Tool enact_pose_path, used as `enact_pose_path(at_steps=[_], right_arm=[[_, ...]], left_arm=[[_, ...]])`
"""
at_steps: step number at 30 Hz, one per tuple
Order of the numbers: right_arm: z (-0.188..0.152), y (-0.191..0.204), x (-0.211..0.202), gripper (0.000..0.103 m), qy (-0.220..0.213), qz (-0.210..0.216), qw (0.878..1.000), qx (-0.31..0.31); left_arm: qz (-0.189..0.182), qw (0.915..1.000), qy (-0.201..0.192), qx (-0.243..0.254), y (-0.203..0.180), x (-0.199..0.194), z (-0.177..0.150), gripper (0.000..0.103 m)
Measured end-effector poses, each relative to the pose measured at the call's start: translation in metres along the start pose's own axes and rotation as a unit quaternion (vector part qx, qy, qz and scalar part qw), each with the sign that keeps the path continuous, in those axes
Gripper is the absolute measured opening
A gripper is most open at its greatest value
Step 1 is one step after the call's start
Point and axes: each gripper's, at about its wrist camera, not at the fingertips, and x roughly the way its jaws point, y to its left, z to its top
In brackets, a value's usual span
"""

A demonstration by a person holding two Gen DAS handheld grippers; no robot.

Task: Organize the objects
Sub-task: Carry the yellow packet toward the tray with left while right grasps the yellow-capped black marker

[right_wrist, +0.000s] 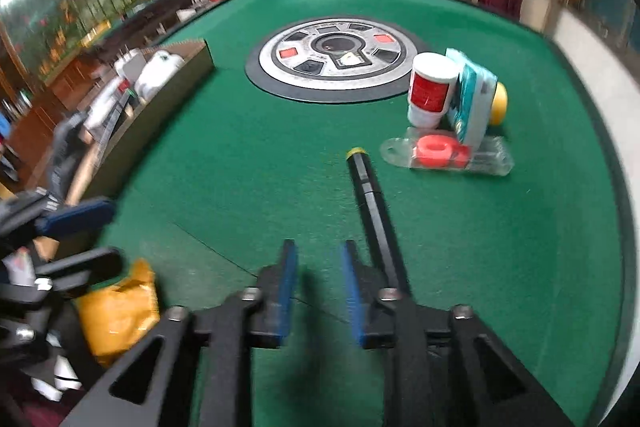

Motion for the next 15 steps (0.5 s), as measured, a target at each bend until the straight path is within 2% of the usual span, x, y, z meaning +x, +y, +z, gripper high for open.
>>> enact_pose_path(at_steps=[2, 5, 7, 8, 12, 15], right_arm=[[0.001, 0.000, -0.001, 0.043, -0.014, -0.019, 1.000, -0.007], [0.006, -0.010, -0.009, 0.053, -0.031, -0.003, 0.999, 0.018], [0.009, -0.023, -0.016, 0.068, -0.044, -0.013, 0.998, 0.034], [0.012, -0.029, -0.018, 0.071, -0.049, -0.017, 0.998, 0.041], [0.016, -0.062, -0.020, 0.073, -0.051, -0.040, 0.995, 0.071], [0.018, -0.065, -0.013, 0.073, -0.034, -0.039, 0.997, 0.059]], left_arm=[[0.009, 0.9997, 0.004, 0.021, -0.005, -0.007, -0.007, 0.059], [0.016, 0.9992, 0.011, 0.034, -0.007, -0.014, -0.014, 0.069], [0.019, 0.9990, 0.016, 0.036, -0.008, -0.015, -0.017, 0.073], [0.021, 0.9988, 0.021, 0.039, -0.009, -0.013, -0.019, 0.075], [0.033, 0.9966, 0.050, 0.056, -0.015, 0.002, -0.025, 0.075], [0.028, 0.9955, 0.070, 0.057, -0.019, 0.017, -0.029, 0.075]])
